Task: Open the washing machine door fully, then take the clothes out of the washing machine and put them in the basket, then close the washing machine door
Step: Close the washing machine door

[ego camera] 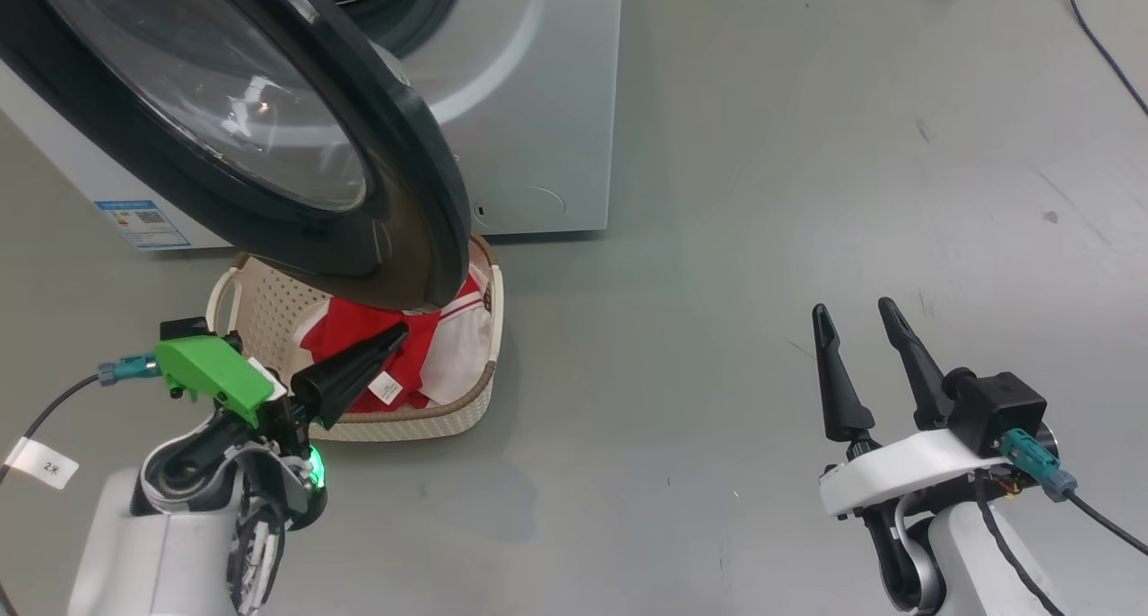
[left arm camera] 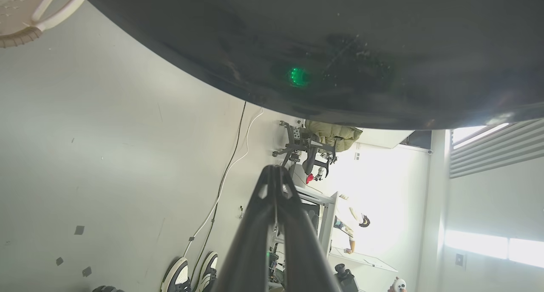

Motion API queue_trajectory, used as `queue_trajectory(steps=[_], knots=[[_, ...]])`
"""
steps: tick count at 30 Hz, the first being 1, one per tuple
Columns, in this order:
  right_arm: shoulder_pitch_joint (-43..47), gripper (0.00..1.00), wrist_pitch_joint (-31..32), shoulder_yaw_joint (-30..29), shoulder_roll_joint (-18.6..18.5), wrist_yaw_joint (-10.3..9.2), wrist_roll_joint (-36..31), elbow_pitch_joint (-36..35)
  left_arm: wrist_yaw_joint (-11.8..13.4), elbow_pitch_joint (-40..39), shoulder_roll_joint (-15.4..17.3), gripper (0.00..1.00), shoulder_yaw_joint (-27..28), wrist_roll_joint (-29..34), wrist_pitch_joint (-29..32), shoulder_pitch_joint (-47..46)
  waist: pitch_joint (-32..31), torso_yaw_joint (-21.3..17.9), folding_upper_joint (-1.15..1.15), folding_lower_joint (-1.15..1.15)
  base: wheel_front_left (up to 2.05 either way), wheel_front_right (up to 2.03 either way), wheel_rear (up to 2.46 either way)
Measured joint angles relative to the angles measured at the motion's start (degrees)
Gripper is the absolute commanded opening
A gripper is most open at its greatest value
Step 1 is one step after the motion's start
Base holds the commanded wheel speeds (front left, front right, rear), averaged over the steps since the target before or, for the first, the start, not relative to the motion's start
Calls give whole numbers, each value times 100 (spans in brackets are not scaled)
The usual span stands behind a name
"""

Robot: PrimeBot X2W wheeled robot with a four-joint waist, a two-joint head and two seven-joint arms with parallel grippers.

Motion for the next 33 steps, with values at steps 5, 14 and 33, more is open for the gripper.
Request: queue_trajectory(steps=[5,14,33], knots=[[101,100,0,-116,-22,0,-1,-45,-68,-433,10,0,-350,1050,-486,333,-149,259,0,0,0,0,0],[221,100,0,-183,-26,0,-24,-127,-68,-1718,240,0,-701,2129,-1525,691,-344,656,0,0,0,0,0],[232,100,0,-198,-11,1,-59,-287,-68,-2944,1114,0,-1411,4633,-4795,1829,-415,893,0,0,0,0,0]])
